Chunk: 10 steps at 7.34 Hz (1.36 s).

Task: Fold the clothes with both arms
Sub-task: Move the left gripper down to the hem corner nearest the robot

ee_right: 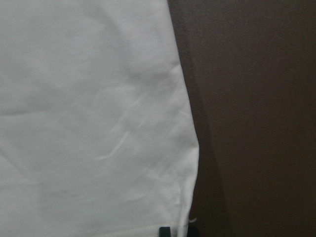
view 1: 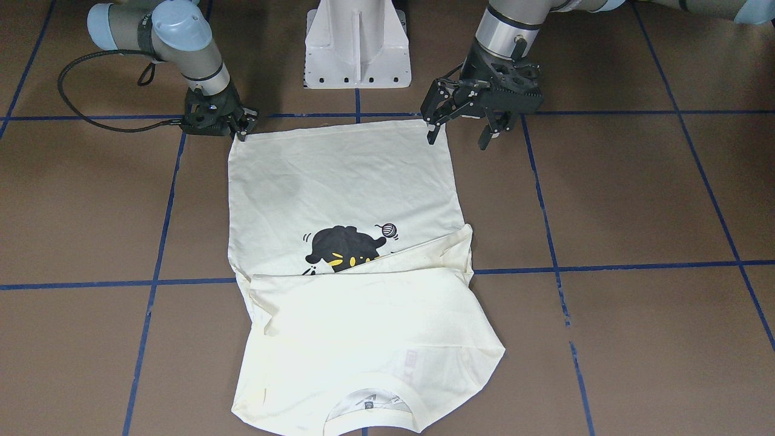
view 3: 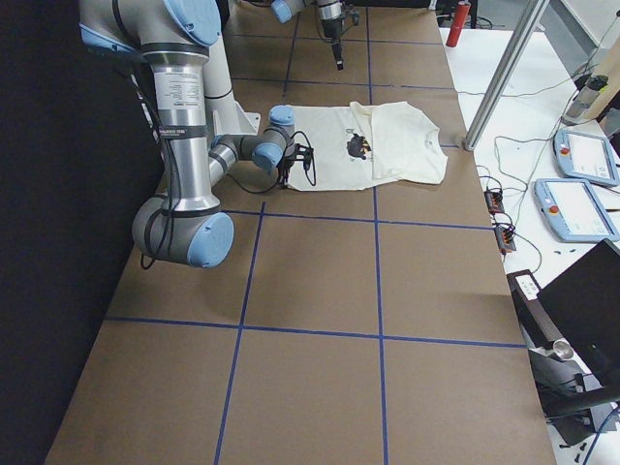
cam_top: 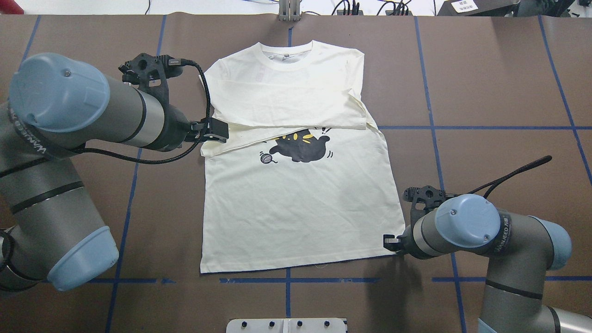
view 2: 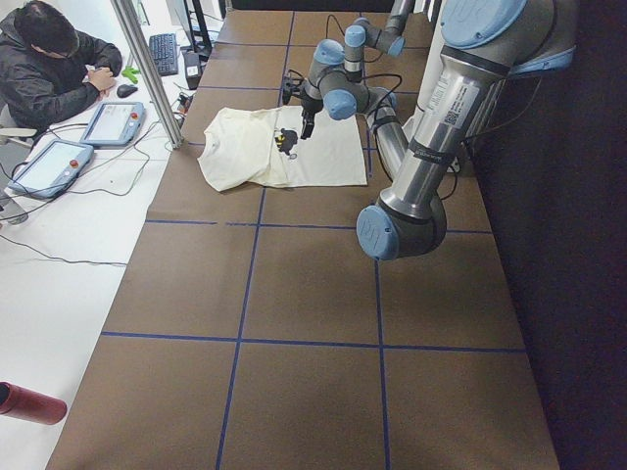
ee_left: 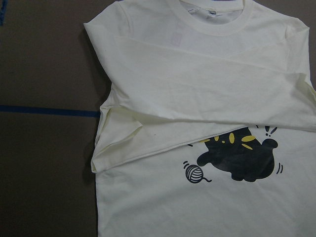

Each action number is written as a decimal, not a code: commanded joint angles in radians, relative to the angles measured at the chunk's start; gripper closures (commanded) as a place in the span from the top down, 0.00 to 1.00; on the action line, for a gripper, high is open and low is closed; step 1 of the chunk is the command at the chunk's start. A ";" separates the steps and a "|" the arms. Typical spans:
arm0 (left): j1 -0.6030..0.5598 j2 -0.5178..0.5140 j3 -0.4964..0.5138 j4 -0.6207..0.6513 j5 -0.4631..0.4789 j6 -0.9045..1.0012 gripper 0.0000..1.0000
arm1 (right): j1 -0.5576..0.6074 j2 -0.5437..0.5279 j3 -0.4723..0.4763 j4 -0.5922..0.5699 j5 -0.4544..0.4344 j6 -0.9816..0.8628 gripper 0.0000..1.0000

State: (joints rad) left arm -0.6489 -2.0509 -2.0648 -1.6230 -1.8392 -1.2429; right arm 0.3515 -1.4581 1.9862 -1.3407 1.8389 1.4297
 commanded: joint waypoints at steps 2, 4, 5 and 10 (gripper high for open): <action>0.001 0.000 0.002 0.000 0.000 -0.001 1.00 | 0.012 -0.001 0.003 -0.002 0.000 0.000 0.24; 0.003 0.000 0.003 -0.001 0.000 -0.004 1.00 | 0.017 -0.001 0.003 -0.002 0.000 0.000 0.18; 0.005 0.000 0.005 -0.001 0.000 -0.004 1.00 | 0.017 -0.001 0.003 -0.005 0.000 0.000 0.02; 0.133 0.206 0.003 -0.154 0.009 -0.219 1.00 | 0.038 0.001 0.072 -0.006 -0.004 0.031 0.00</action>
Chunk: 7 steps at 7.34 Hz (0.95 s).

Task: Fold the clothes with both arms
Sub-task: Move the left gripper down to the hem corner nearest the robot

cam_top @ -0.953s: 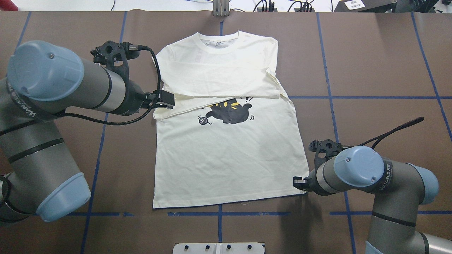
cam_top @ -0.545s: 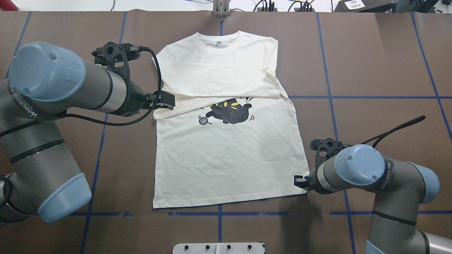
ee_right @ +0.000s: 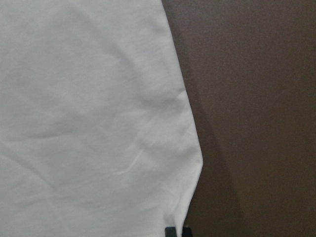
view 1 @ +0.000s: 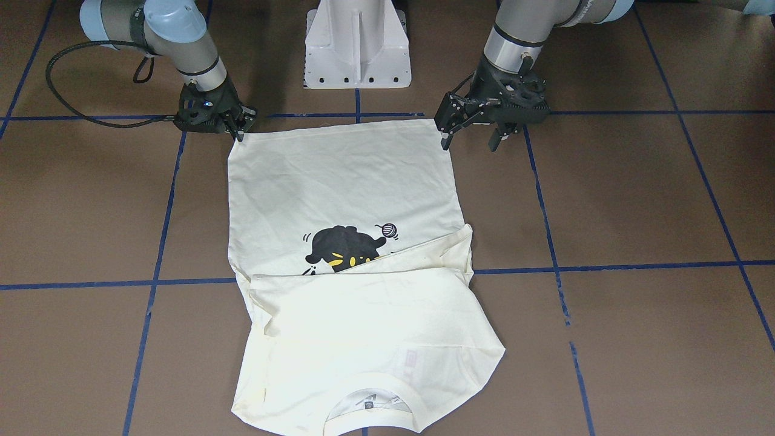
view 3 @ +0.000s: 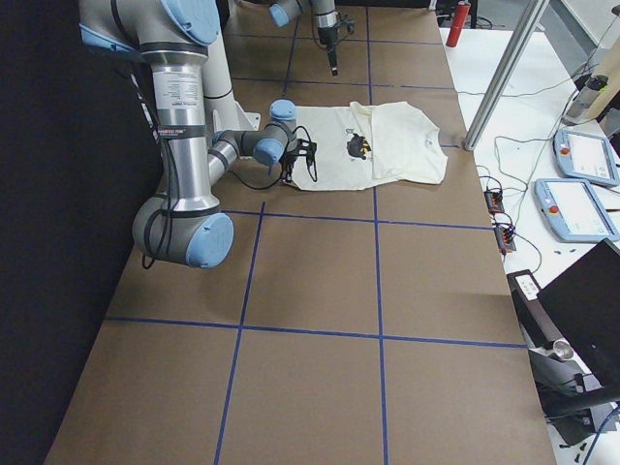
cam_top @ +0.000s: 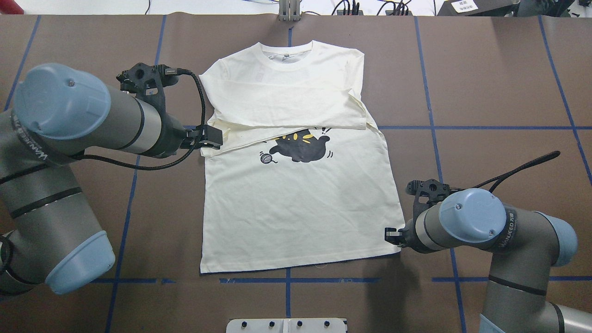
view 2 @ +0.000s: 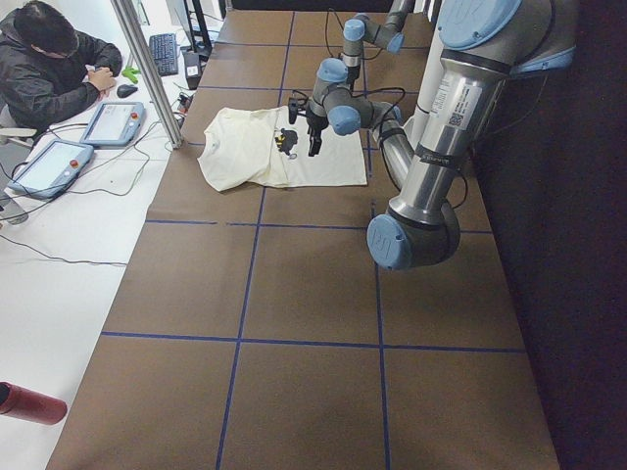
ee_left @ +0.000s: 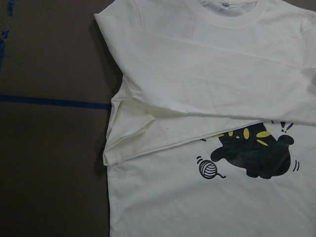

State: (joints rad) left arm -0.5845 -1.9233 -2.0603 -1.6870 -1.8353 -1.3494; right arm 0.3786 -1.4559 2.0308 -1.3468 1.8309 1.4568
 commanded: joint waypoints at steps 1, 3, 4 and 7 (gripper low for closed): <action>0.154 0.090 0.000 -0.114 0.028 -0.243 0.97 | 0.020 -0.001 0.035 0.002 0.005 0.004 0.00; 0.311 0.093 0.015 -0.100 0.137 -0.382 0.93 | 0.036 -0.003 0.035 0.005 0.008 0.002 0.00; 0.360 0.081 0.055 -0.070 0.142 -0.405 0.92 | 0.036 -0.001 0.034 0.005 0.008 0.002 0.00; 0.379 0.064 0.092 -0.010 0.185 -0.402 0.82 | 0.037 0.000 0.034 0.006 0.007 0.004 0.00</action>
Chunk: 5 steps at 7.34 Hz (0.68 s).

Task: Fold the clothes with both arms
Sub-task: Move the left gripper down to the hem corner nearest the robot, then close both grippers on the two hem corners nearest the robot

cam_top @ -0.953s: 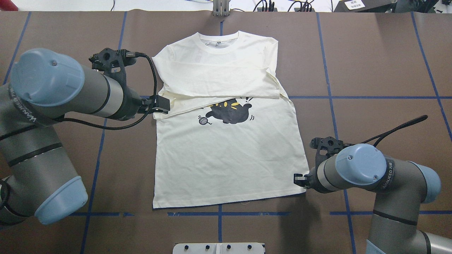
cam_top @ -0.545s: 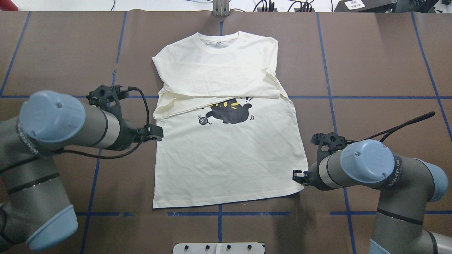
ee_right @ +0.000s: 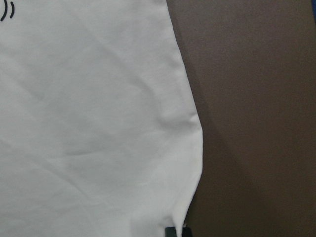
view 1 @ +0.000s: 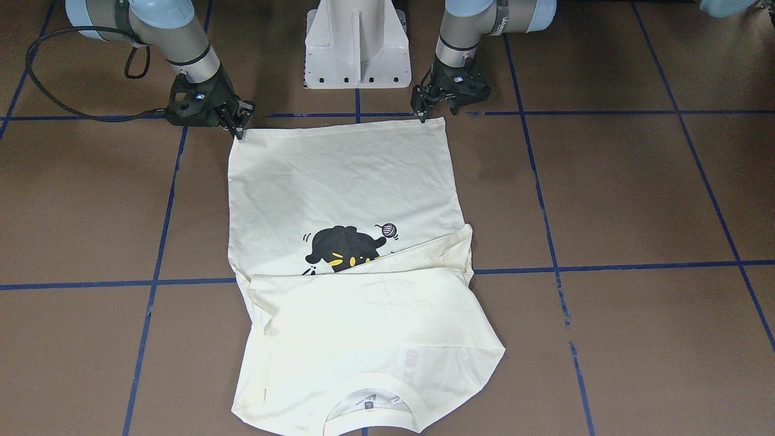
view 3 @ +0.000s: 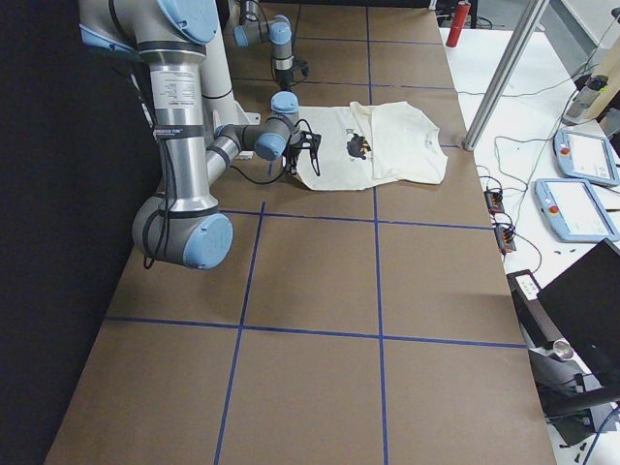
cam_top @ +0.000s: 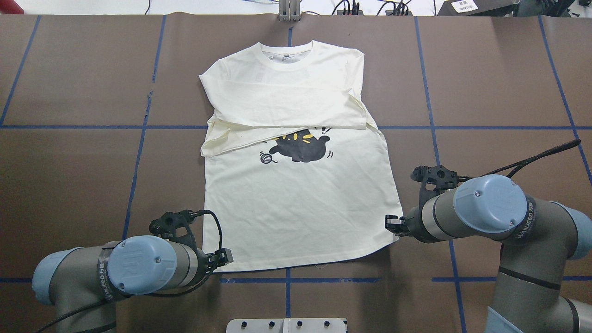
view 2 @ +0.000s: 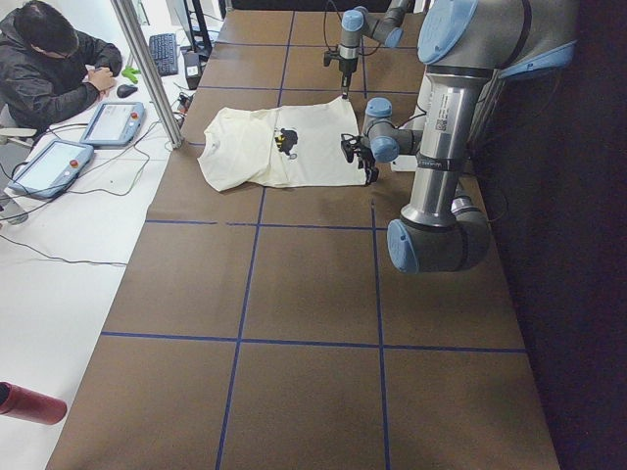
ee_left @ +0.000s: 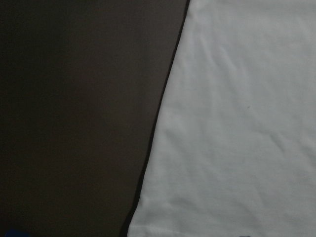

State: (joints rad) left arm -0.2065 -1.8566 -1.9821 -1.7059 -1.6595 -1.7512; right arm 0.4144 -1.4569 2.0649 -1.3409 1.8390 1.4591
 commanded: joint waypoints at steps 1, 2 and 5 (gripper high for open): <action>-0.011 -0.003 0.012 0.009 0.009 0.001 0.79 | 0.004 0.001 0.000 0.000 -0.001 0.000 0.00; -0.025 -0.003 0.008 0.009 0.009 0.005 0.79 | 0.006 0.001 0.000 0.000 -0.001 0.000 0.00; -0.031 -0.003 0.017 0.011 0.007 0.007 0.73 | 0.007 0.001 0.000 0.000 -0.001 0.000 0.00</action>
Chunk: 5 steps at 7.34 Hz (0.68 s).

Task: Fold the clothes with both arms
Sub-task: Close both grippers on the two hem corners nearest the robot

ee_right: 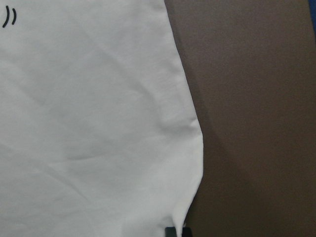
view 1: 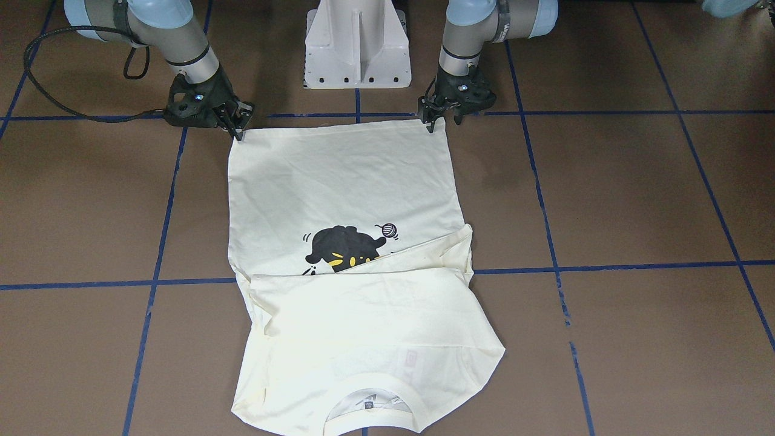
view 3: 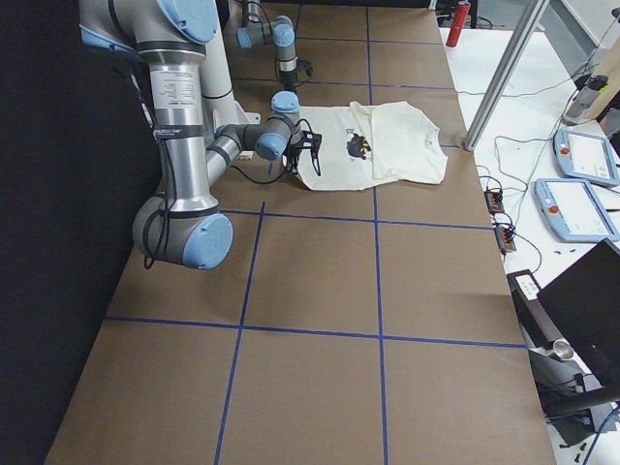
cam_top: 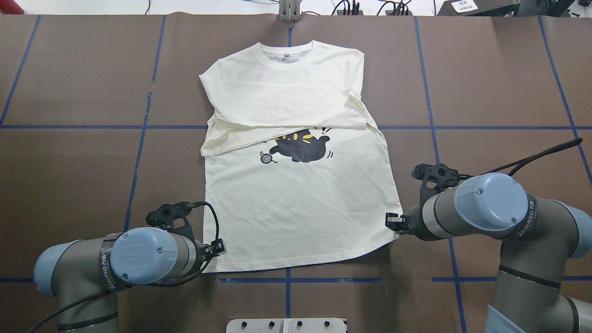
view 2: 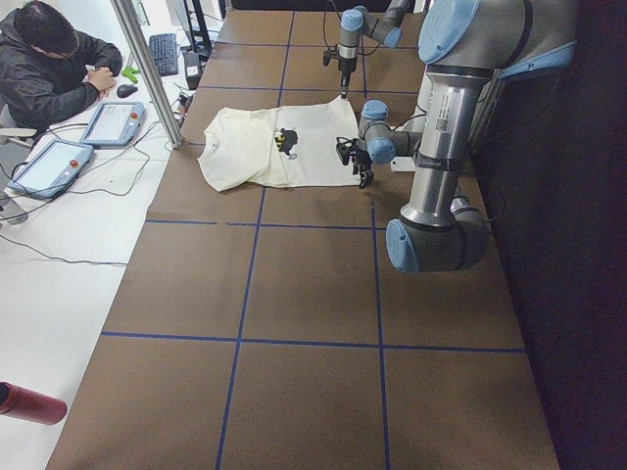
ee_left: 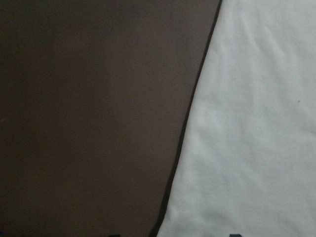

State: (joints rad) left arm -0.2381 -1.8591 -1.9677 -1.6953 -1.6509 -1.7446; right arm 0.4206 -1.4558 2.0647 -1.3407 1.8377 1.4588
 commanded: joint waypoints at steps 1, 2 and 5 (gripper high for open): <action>0.005 0.000 0.007 0.000 -0.001 -0.001 0.71 | 0.001 0.000 -0.002 0.000 0.000 0.000 0.00; 0.006 0.000 0.010 0.000 -0.001 -0.001 0.70 | 0.003 0.000 0.000 0.000 0.000 0.000 0.00; 0.013 -0.008 0.009 0.000 -0.004 -0.007 0.60 | 0.007 0.000 -0.002 0.000 0.000 0.000 0.00</action>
State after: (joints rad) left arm -0.2276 -1.8622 -1.9580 -1.6950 -1.6538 -1.7488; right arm 0.4256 -1.4558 2.0634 -1.3407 1.8377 1.4588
